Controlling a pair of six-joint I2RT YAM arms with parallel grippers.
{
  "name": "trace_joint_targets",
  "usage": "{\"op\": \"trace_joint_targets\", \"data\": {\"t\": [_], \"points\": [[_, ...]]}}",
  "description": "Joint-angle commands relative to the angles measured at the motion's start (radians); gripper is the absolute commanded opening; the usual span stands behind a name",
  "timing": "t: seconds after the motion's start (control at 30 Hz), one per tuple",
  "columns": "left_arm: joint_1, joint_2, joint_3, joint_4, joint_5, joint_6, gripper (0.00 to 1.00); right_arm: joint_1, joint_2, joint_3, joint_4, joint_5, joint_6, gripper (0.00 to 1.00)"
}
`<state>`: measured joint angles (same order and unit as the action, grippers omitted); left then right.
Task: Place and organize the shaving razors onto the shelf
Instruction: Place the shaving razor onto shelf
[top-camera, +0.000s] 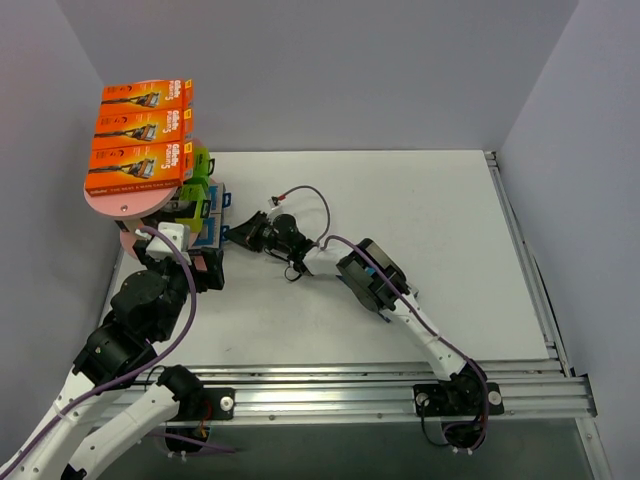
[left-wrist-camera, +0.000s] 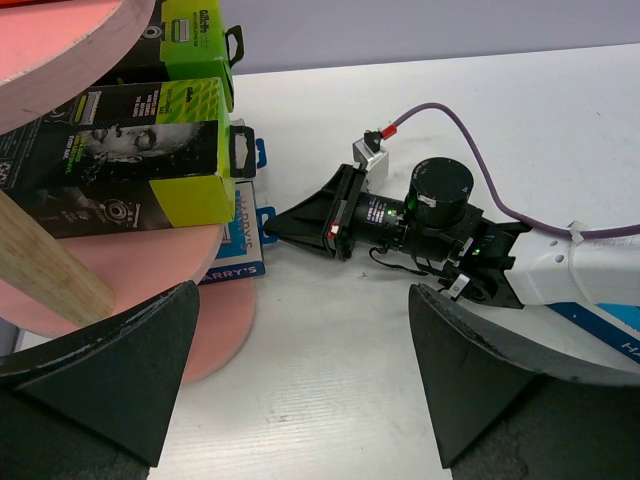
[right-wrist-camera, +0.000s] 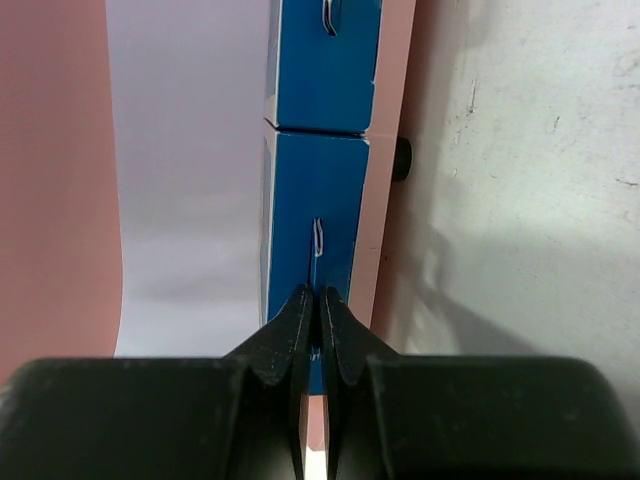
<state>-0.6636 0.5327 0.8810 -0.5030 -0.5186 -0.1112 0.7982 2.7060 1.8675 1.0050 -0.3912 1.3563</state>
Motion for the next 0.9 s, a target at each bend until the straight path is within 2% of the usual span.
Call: {"op": "trace_joint_targets", "data": {"t": [0.0, 0.3, 0.43, 0.53, 0.87], "points": [[0.005, -0.005, 0.004, 0.063, 0.008, -0.004, 0.95, -0.005, 0.012, 0.053, 0.012, 0.003, -0.008, 0.0], [0.007, -0.002, 0.004, 0.064, 0.008, -0.004, 0.95, -0.005, 0.014, 0.055, 0.021, -0.001, -0.003, 0.0], [0.005, -0.002, 0.003, 0.063, 0.008, -0.004, 0.95, -0.007, 0.012, 0.039, 0.052, -0.002, 0.015, 0.18], [0.007, 0.0, 0.003, 0.063, 0.006, -0.004, 0.95, -0.008, 0.011, 0.027, 0.063, 0.002, 0.021, 0.24], [0.007, 0.0, 0.003, 0.063, 0.008, -0.004, 0.95, -0.014, -0.003, -0.005, 0.078, 0.003, 0.027, 0.29]]}}
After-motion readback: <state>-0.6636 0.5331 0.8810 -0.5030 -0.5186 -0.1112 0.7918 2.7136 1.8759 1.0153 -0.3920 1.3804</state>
